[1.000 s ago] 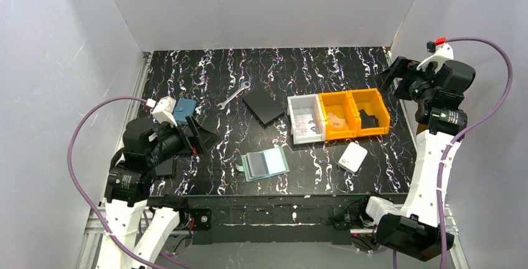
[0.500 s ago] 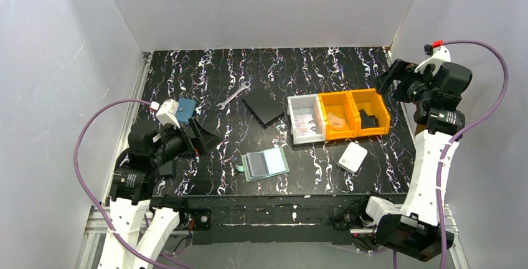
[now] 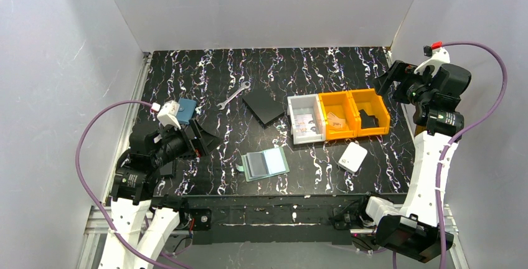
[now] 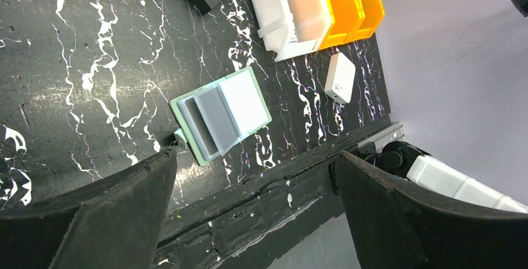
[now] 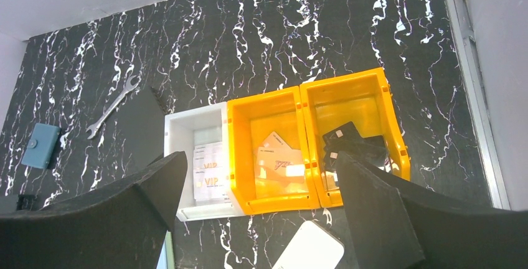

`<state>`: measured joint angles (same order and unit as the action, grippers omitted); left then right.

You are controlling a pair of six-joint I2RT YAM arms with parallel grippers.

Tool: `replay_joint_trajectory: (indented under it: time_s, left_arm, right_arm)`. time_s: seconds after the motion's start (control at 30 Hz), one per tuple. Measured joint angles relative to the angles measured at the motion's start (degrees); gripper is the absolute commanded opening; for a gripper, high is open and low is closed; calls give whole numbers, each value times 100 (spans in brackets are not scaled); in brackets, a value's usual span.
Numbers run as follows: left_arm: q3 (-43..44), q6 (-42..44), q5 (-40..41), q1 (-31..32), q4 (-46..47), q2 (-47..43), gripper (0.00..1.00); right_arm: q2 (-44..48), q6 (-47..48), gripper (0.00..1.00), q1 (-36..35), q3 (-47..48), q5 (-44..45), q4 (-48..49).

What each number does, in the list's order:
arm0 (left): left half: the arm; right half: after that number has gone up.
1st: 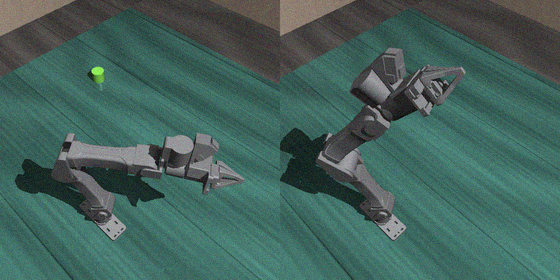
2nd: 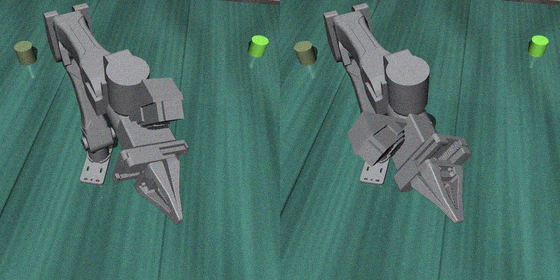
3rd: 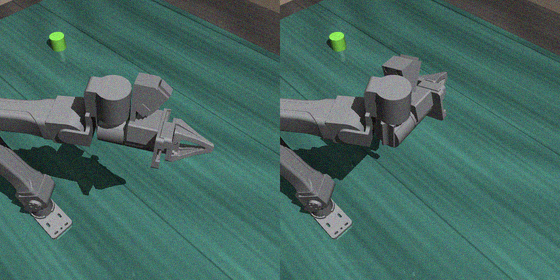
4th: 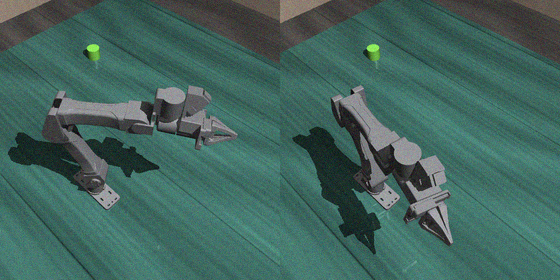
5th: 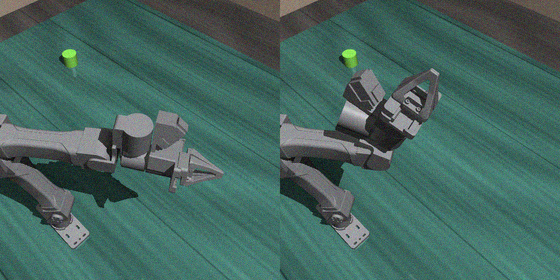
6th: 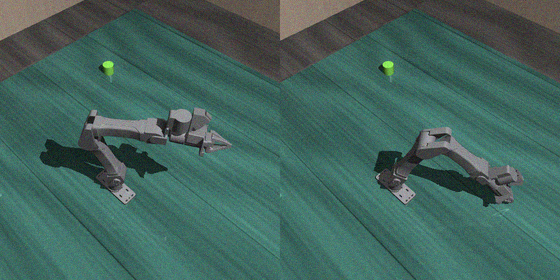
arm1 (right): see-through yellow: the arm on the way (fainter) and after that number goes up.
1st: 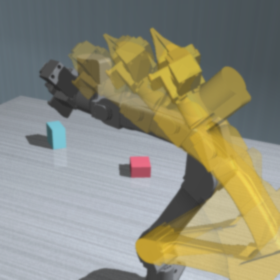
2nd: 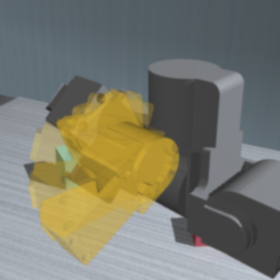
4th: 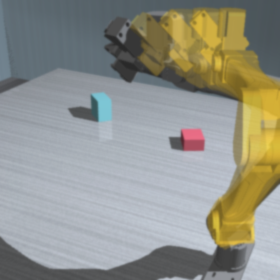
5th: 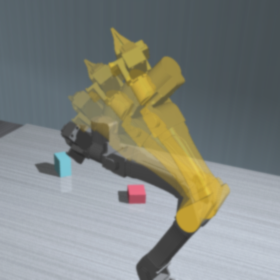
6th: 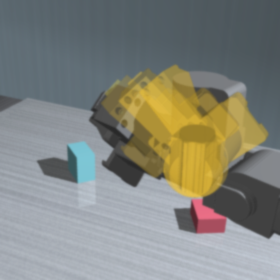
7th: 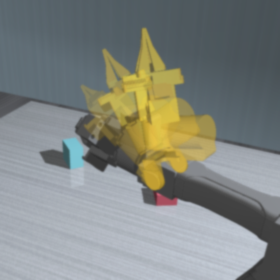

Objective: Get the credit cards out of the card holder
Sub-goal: Reset both arms

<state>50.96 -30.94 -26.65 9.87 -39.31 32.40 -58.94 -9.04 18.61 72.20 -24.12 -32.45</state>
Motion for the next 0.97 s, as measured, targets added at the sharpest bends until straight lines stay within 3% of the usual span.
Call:
replay_joint_trajectory:
  time_s: [0.97]
  left_arm:
    - [-291,-125,-199,0,131,-153,98]
  right_arm:
    - [35,0,98,0,-85,35,0]
